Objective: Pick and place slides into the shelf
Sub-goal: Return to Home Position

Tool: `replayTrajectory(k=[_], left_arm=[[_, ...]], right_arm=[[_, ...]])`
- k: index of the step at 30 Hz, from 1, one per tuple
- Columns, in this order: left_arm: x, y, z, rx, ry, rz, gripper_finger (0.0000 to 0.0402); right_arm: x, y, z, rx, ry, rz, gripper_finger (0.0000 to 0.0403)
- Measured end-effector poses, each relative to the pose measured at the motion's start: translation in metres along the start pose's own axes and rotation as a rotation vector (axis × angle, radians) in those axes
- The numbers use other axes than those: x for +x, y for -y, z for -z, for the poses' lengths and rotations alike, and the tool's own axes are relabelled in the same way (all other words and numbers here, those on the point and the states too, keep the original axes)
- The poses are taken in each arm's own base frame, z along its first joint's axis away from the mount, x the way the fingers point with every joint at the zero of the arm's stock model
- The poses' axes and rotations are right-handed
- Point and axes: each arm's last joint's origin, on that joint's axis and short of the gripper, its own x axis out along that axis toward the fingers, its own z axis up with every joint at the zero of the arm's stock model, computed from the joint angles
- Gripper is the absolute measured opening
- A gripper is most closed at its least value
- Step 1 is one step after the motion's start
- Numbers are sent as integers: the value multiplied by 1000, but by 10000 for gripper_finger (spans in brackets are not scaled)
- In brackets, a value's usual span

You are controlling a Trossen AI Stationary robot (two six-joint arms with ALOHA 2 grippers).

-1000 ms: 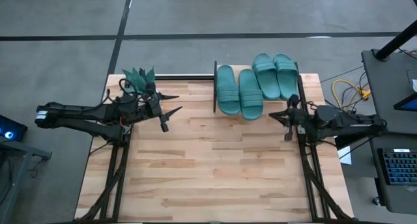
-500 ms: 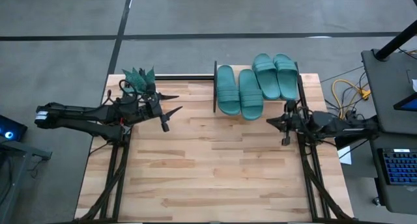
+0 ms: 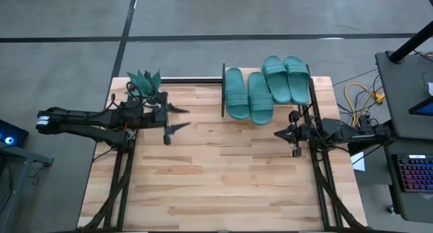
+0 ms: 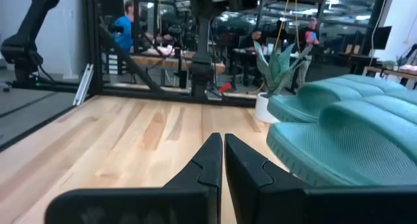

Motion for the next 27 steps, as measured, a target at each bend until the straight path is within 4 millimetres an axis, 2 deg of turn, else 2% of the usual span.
replayTrajectory(k=[3, 6, 11, 17, 22, 25, 27], left_arm=[[-2, 3, 5, -74, -33, 94, 176], [-10, 0, 9, -91, -86, 86, 176], [-21, -1, 29, -90, -141, 67, 176], [-30, 9, 79, -103, -82, 43, 176], [-38, 15, 109, -34, 34, -20, 174], [-41, 17, 120, -10, 54, -44, 152], [-43, 17, 123, -10, 42, -45, 120]], right_arm=[[0, 0, 0, 0, -1, 0, 8], [0, 0, 0, 5, -2, 0, 8], [0, 0, 1, 4, -6, 0, 8], [0, 0, 2, 3, -25, -3, 8], [1, 0, 4, -3, -43, -5, 9], [2, -1, 4, -4, -53, -6, 8], [2, -1, 5, -4, -60, -6, 8]])
